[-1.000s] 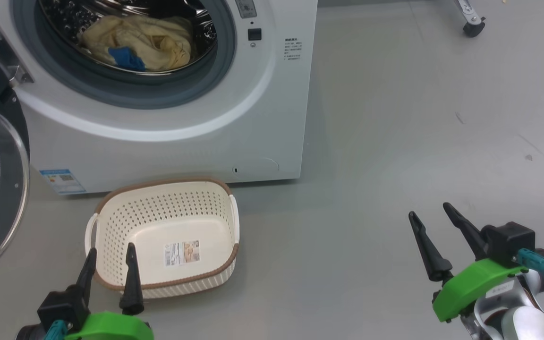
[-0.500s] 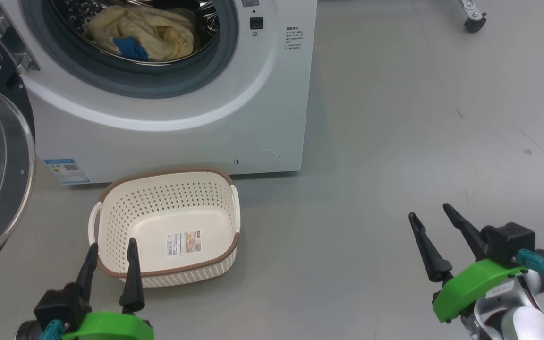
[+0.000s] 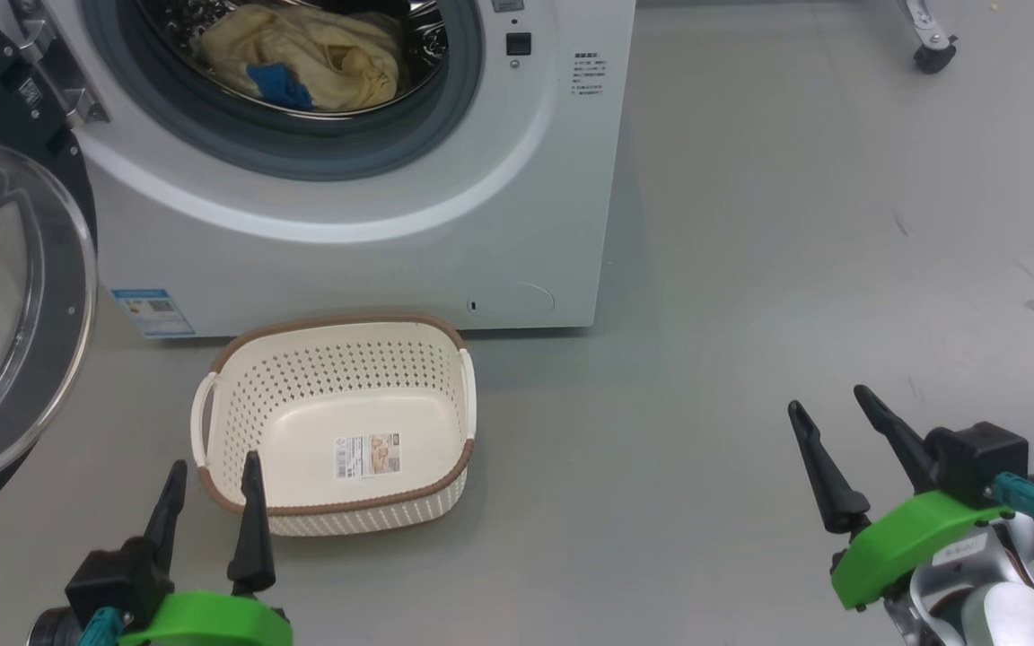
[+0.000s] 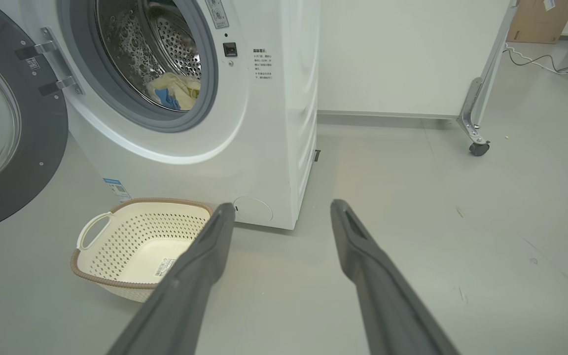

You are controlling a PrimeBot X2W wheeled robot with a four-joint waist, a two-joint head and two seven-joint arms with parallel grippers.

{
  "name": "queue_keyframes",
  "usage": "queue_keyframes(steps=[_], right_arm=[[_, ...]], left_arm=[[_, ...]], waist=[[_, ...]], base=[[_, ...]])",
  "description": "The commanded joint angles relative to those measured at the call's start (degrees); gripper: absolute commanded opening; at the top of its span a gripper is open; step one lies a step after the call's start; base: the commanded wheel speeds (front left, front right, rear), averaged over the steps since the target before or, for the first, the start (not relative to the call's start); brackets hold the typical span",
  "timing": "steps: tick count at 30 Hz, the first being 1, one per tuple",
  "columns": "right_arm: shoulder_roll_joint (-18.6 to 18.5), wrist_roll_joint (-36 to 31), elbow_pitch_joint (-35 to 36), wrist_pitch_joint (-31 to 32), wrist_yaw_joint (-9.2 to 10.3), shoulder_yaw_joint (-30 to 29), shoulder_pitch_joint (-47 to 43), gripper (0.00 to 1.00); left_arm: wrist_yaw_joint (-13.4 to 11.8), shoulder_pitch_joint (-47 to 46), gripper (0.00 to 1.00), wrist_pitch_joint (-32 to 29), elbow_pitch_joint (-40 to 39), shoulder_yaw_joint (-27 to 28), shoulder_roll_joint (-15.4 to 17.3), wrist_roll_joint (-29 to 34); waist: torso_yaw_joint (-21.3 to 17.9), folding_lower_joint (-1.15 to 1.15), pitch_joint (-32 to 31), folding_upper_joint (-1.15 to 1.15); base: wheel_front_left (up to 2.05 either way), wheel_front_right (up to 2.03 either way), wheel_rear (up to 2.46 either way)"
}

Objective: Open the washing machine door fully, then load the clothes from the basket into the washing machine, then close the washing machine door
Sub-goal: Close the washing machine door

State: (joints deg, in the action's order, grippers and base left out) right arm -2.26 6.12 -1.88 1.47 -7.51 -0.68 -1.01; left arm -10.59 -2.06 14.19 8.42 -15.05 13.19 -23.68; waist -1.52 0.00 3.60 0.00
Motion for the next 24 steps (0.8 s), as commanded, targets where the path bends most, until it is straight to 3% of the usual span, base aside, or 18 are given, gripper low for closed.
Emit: queue_keyframes(steps=[1,8,16,24], right_arm=[[-0.62,-0.05,1.94,-0.49,0.02,0.93,1.0,1.0],[-0.62,-1.02,2.61,-0.01,0.02,-0.2,0.54,1.0],[-0.62,-1.64,3.23,0.79,0.02,0.38,1.01,1.0],[-0.62,-2.06,3.39,1.6,0.02,1.76,1.37,1.0]], left_arm=[[-0.05,-2.41,1.0,0.74,-1.77,2.49,0.98,0.75],[0.32,-3.95,1.0,0.77,-1.27,1.79,0.44,1.32],[1.0,-5.76,1.0,0.79,0.11,1.03,-1.7,1.74],[1.09,-4.04,1.0,0.8,0.13,2.47,-2.83,2.21]], waist=[[0.55,0.0,-0.02,0.0],[6.31,0.0,0.04,0.0],[18.35,0.0,-0.02,0.0],[26.96,0.0,-0.86,0.0]], base=[[0.0,0.0,0.0],[0.0,0.0,0.0],[0.0,0.0,0.0],[0.0,0.0,0.0]])
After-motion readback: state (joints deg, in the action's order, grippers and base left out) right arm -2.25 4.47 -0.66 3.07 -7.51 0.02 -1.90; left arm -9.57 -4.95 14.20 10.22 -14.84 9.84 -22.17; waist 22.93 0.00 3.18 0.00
